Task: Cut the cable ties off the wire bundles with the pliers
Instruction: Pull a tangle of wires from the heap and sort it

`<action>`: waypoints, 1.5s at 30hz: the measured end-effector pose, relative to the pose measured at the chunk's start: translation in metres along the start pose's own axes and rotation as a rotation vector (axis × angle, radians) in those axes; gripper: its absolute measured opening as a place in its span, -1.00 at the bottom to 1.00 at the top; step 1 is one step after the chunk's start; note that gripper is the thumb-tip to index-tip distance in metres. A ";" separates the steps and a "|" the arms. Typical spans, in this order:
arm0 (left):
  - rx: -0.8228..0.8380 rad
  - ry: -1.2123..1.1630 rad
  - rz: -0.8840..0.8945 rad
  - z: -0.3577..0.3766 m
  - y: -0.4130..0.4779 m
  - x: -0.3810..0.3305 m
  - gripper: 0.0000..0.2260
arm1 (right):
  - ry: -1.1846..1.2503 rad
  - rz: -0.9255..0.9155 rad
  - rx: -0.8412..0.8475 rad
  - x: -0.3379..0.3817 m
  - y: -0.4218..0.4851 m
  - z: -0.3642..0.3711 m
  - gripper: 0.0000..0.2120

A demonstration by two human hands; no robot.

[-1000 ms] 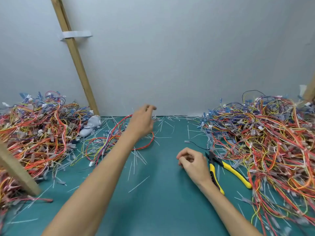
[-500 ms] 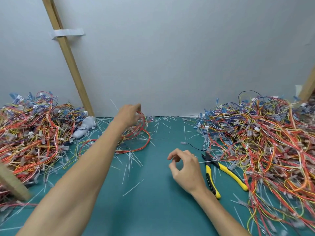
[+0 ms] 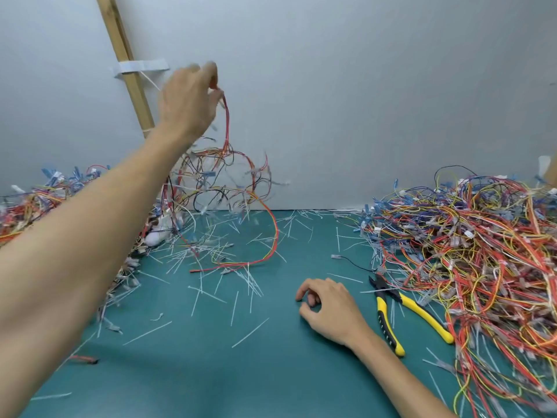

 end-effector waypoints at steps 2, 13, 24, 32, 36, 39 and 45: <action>0.172 -0.032 0.007 0.006 -0.002 -0.002 -0.83 | -0.014 0.004 0.020 0.000 0.002 0.001 -0.94; -0.007 -0.117 -0.213 0.008 -0.050 -0.010 -0.86 | -0.060 0.081 0.031 0.002 0.012 0.003 -0.94; -0.005 -0.960 -0.644 0.041 -0.201 -0.138 -0.88 | 0.472 0.226 0.027 -0.009 0.016 -0.009 -0.67; 0.156 -0.978 -0.334 0.046 -0.283 -0.204 -0.93 | 0.502 0.205 0.109 -0.009 0.015 -0.003 -0.63; 0.177 -1.009 -0.187 0.040 -0.279 -0.214 -0.91 | 0.385 0.136 0.082 -0.006 0.013 -0.004 -0.75; 0.237 -0.988 -0.064 0.040 -0.282 -0.223 -0.91 | 0.369 0.118 0.081 -0.003 0.011 -0.006 -0.92; 0.290 -0.936 0.000 0.037 -0.280 -0.223 -0.83 | 0.437 0.123 0.081 -0.004 0.010 -0.009 -0.86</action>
Point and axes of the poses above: each hand's wrist, its own y-axis towards the middle knuckle, its own z-axis out of the palm, x = y × z, the point moved 5 cm from there along y, towards the middle knuckle, and after that the axes turned 14 degrees about z, right-handed, at the moved point
